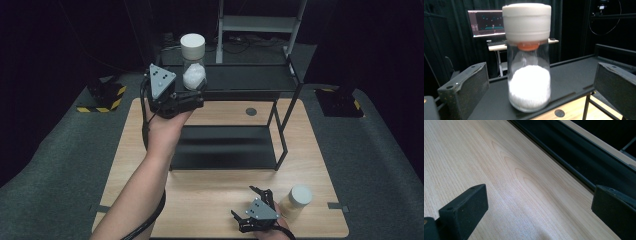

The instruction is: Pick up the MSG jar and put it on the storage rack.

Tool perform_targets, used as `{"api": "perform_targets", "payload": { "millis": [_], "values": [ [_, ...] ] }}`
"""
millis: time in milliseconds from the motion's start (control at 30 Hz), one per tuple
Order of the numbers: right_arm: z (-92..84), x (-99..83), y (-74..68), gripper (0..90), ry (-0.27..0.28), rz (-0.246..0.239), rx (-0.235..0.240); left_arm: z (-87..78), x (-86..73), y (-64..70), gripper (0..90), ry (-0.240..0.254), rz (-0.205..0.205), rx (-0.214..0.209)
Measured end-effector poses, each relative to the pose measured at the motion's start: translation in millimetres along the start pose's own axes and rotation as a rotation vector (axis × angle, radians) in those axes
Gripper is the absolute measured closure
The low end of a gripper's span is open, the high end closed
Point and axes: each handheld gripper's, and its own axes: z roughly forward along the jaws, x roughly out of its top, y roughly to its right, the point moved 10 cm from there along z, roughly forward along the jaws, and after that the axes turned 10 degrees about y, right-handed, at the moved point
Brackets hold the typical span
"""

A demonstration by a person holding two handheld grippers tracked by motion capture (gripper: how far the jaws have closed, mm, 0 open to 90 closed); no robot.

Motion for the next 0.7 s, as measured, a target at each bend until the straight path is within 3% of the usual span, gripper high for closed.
{"api": "perform_targets", "payload": {
  "millis": [700],
  "values": [
    [0.3, 0.4, -0.6, 0.0, -0.006, -0.007, 0.002, -48.1, -47.1, 6.1, 0.4, -0.037, 0.004, -0.033]
  ]
}}
